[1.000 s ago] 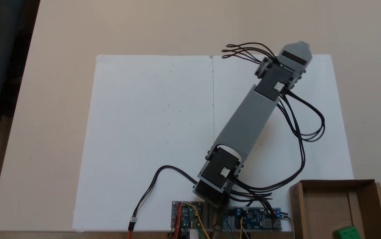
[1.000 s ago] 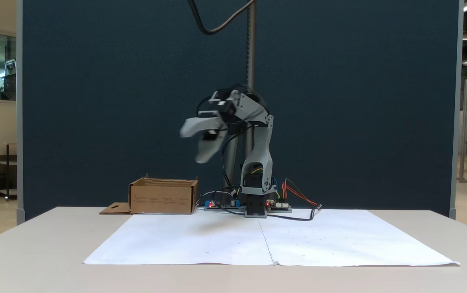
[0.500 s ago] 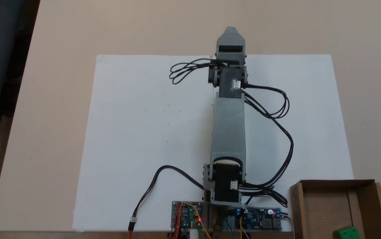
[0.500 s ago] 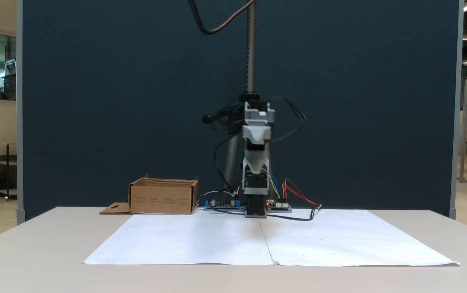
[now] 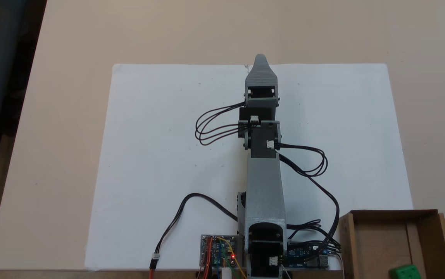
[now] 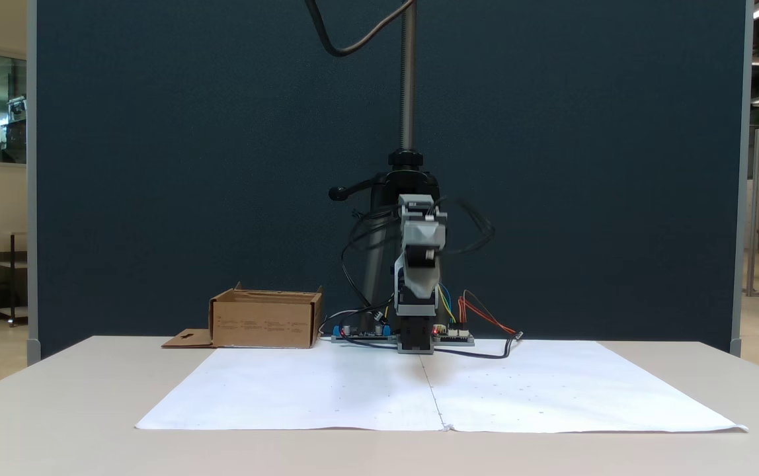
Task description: Grasp a green dice and put it in the bin.
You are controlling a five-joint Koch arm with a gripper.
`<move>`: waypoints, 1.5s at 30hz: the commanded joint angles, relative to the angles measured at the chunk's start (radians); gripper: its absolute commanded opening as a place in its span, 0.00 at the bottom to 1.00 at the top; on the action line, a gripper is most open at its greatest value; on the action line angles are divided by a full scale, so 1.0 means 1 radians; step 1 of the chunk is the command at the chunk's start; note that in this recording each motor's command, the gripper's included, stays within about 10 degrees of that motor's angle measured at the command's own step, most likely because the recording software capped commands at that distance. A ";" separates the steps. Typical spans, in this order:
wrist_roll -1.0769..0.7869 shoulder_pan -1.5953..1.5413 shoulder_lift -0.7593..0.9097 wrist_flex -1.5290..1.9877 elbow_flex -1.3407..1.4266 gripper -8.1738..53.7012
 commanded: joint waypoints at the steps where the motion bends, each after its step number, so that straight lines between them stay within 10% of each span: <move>1: -0.035 0.012 0.048 -0.170 -0.017 0.85; 45: -0.023 0.020 0.160 -0.960 0.483 0.86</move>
